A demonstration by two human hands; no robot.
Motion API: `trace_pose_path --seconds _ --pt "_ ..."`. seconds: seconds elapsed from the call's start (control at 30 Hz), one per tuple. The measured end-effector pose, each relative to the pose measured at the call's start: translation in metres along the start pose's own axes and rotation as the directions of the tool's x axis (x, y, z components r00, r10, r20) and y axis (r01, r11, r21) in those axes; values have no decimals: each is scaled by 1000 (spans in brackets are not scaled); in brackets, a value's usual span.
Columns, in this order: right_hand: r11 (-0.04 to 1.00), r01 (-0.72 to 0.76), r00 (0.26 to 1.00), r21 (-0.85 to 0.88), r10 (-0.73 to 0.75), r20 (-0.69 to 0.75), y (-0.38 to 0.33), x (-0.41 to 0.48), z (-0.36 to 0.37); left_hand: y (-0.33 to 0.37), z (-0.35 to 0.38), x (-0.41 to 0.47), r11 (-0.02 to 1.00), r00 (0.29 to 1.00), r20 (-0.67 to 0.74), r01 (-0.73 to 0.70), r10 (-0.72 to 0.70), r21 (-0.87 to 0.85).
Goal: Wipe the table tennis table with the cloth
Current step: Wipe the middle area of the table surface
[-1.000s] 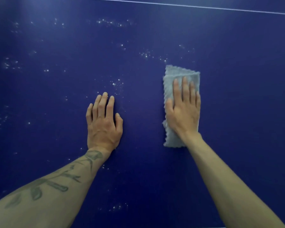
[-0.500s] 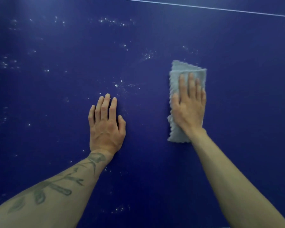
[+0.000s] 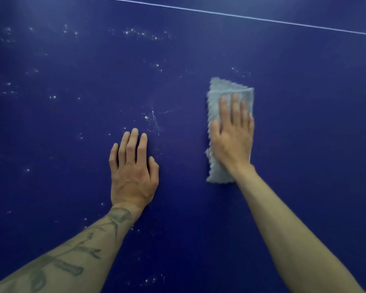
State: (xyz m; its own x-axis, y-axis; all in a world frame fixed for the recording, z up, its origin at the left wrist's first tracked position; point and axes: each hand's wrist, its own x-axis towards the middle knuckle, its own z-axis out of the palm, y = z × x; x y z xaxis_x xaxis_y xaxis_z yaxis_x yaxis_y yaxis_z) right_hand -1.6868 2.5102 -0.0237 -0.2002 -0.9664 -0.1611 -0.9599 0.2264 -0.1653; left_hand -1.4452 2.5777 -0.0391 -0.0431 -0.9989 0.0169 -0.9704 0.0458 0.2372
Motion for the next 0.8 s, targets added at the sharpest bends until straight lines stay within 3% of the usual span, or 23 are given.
trace_pose_path --seconds 0.07,0.13,0.23,0.33,0.4,0.53,0.6,0.67,0.8 --pt "992 -119 992 39 120 -34 -10 30 -6 0 0 0 1000 1000 9 3 -3 -2" --pt "991 -122 992 59 124 -38 -34 52 -5 0 -1 0 1000 1000 3 2 -2 3" --pt "997 69 997 39 -68 -20 -70 44 5 0 -1 0 1000 1000 -6 0 0 5" --pt "967 254 967 17 -255 7 -62 10 11 1 -4 1 1000 1000 4 -3 3 -10" --pt "983 183 983 12 -183 14 -35 8 6 0 -7 3 1000 1000 8 -13 13 -25" --pt "987 -160 987 31 161 -18 -1 53 -13 -9 -16 23 997 997 -18 -70 69 -28" --pt "976 -211 976 61 213 -36 -9 82 -18 -16 -18 46 996 996 -37 -87 87 -18" --pt "986 -161 986 47 163 -35 -30 99 -14 -25 -17 71 996 996 -28 -90 90 -2" --pt "977 212 977 8 -212 17 -68 72 1 -36 -11 97 994 994 10 -110 110 18"
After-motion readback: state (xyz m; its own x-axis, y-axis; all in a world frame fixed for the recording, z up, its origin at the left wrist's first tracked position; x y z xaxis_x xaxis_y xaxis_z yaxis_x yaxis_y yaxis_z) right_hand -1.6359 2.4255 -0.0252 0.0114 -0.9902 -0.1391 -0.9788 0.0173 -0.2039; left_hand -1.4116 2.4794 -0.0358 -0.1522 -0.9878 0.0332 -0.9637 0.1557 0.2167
